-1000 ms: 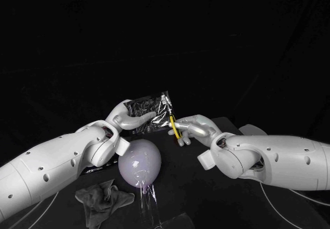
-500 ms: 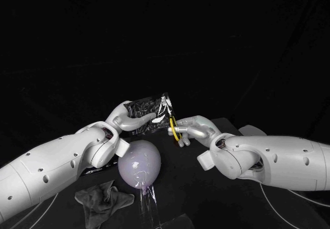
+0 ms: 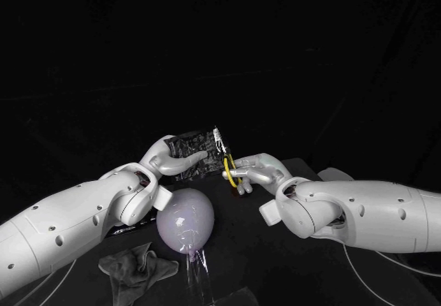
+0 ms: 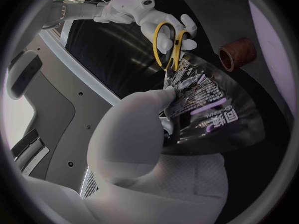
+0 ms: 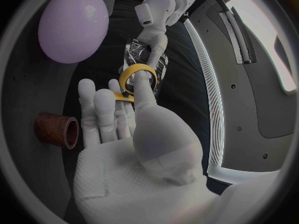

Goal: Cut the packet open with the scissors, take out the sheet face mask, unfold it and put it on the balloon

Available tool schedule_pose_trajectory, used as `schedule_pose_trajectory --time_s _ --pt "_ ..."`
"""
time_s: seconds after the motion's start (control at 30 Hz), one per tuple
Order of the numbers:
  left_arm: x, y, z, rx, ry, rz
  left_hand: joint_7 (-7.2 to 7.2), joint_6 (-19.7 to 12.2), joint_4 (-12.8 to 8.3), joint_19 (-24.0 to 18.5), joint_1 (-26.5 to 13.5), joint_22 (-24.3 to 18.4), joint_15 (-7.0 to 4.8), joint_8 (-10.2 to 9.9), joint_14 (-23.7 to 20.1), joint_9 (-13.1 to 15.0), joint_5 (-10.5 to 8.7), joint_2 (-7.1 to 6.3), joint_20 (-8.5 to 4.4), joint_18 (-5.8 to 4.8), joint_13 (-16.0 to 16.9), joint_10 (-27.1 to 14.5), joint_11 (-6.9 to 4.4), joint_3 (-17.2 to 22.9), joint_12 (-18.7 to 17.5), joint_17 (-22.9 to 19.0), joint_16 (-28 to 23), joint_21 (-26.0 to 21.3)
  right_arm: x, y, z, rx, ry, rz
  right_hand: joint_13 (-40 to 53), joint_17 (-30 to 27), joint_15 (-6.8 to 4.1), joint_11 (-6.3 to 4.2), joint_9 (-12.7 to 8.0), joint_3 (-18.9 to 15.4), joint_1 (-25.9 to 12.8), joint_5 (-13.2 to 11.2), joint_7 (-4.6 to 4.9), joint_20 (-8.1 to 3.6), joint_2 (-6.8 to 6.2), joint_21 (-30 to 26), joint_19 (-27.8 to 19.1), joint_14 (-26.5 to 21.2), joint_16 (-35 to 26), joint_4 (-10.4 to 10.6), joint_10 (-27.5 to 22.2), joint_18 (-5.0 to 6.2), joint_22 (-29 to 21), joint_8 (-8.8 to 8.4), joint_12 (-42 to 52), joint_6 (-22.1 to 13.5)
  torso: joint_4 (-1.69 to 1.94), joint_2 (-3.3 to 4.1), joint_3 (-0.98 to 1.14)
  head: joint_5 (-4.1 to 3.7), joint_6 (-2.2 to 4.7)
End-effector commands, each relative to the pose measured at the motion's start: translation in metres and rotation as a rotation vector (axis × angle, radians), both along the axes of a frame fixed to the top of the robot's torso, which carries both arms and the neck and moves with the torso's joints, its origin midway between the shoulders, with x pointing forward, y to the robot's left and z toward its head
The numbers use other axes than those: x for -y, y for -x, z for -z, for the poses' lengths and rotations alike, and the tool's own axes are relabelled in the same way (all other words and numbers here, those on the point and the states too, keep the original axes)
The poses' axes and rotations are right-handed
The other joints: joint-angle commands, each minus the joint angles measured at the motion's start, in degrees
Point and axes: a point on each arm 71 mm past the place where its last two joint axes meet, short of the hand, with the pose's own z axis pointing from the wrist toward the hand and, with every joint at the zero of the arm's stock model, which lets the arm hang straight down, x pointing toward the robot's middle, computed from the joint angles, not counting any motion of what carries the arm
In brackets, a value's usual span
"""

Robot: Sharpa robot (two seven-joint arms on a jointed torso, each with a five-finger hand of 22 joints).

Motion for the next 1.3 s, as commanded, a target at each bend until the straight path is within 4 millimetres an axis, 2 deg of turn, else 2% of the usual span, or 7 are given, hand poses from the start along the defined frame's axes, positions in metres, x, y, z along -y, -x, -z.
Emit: schedule_pose_trajectory --time_s 0.03,0.37,0.63,1.0,1.13,1.23,1.3 --pt "0.0063 0.004 0.0004 0.001 0.0 0.038 -0.03 0.5 -0.3 0.0 -0.1 -0.1 -0.44 0.3 0.1 2.6 0.18 0.46 -0.06 1.19 0.0 0.1 0.09 0.0 -0.2 0.1 -0.3 0.3 -0.0006 -0.0029 -0.0054 0.027 0.005 0.037 0.0 0.5 -0.3 -1.95 -0.1 -1.2 1.0 -0.2 -0.29 -0.16 0.4 0.5 0.6 0.5 0.3 0.1 2.7 0.5 0.3 -0.17 0.2 -0.1 0.03 0.05 -0.03 -0.12 0.09" --pt "0.0057 0.0038 0.0005 0.001 -0.001 0.037 -0.03 0.5 -0.3 0.0 -0.1 -0.1 -0.44 0.3 0.1 2.6 0.18 0.46 -0.06 1.19 0.0 0.1 0.09 0.0 -0.2 0.1 -0.3 0.3 -0.0082 -0.0051 -0.0105 0.039 -0.018 0.036 -0.2 0.3 -0.19 -1.7 -0.2 -2.0 -0.9 -2.0 -0.15 -0.26 0.28 1.0 1.1 1.1 0.3 0.4 2.9 0.33 0.4 -0.37 -0.5 0.0 0.01 0.03 -0.02 -0.08 0.31" --pt "0.0045 0.0033 0.0006 0.001 -0.002 0.033 -0.03 0.5 -0.3 0.0 -0.1 -0.1 -0.44 0.3 0.1 2.6 0.18 0.46 -0.06 1.19 0.0 0.1 0.09 0.0 -0.2 0.1 -0.3 0.3 -0.0094 -0.0052 -0.0124 0.036 -0.03 0.018 -0.6 -4.3 1.22 -0.01 -0.5 -1.7 -4.6 -3.5 1.27 0.82 -0.83 -1.1 -0.9 -1.1 -1.8 0.5 -2.6 0.6 -1.3 -1.29 -0.7 -1.5 -0.02 0.02 0.02 -0.16 0.41" --pt "0.0027 0.0026 0.0007 0.003 -0.003 0.027 -0.03 0.5 -0.4 0.0 -0.1 -0.1 -0.44 0.3 0.0 2.7 0.18 0.49 -0.06 1.18 0.0 0.1 0.09 0.0 -0.2 0.1 -0.4 0.4 -0.007 -0.0044 -0.0141 0.03 -0.032 -0.003 -0.4 -3.8 1.16 -0.23 -0.4 -1.4 -4.5 -3.4 1.07 1.0 -0.28 -1.1 -0.9 -0.7 -1.6 0.3 -1.9 0.75 -1.4 -1.04 -0.2 -1.1 -0.03 0.0 0.02 -0.3 0.63" --pt "0.0022 0.0022 0.0007 0.003 -0.002 0.023 -0.02 0.5 -0.4 0.0 -0.1 -0.1 -0.44 0.3 0.0 2.7 0.18 0.5 -0.06 1.18 0.0 0.1 0.1 0.0 -0.2 0.1 -0.4 0.4 -0.005 -0.0034 -0.0144 0.024 -0.031 -0.012 -0.5 -6.0 1.45 0.18 -0.5 -1.8 -6.2 -3.9 1.44 1.24 -1.1 -1.4 -1.2 -2.1 -2.7 0.6 -3.1 0.75 -1.8 -1.35 -0.6 -1.7 -0.01 -0.01 -0.02 -0.37 0.77" --pt "0.0019 0.0019 0.0007 0.003 -0.001 0.02 -0.02 0.5 -0.4 0.0 -0.1 -0.1 -0.44 0.3 0.0 2.7 0.18 0.51 -0.06 1.18 0.0 0.1 0.1 0.0 -0.2 0.1 -0.4 0.4 -0.0033 -0.0022 -0.0147 0.02 -0.033 -0.005 -0.3 -5.3 1.23 -0.15 -0.4 -1.5 -5.7 -3.9 1.16 1.2 -0.73 -1.4 -1.0 -1.4 -2.4 0.4 -1.9 0.85 -1.8 -1.17 0.0 -1.4 0.02 0.01 -0.05 -0.43 0.87" --pt "0.0016 0.0017 0.0007 0.002 0.001 0.018 -0.02 0.5 -0.4 0.0 -0.1 -0.1 -0.44 0.3 0.0 2.7 0.18 0.51 -0.06 1.18 0.0 0.1 0.1 0.0 -0.2 0.1 -0.4 0.4 -0.002 -0.0017 -0.0146 0.016 -0.035 0.004 -0.2 -1.1 -0.05 -1.73 0.0 0.8 -0.6 -4.1 -0.01 0.27 0.56 1.0 1.6 1.6 -0.6 0.1 0.8 0.59 -0.5 -0.17 0.6 0.1 0.03 0.02 -0.06 -0.46 0.97"
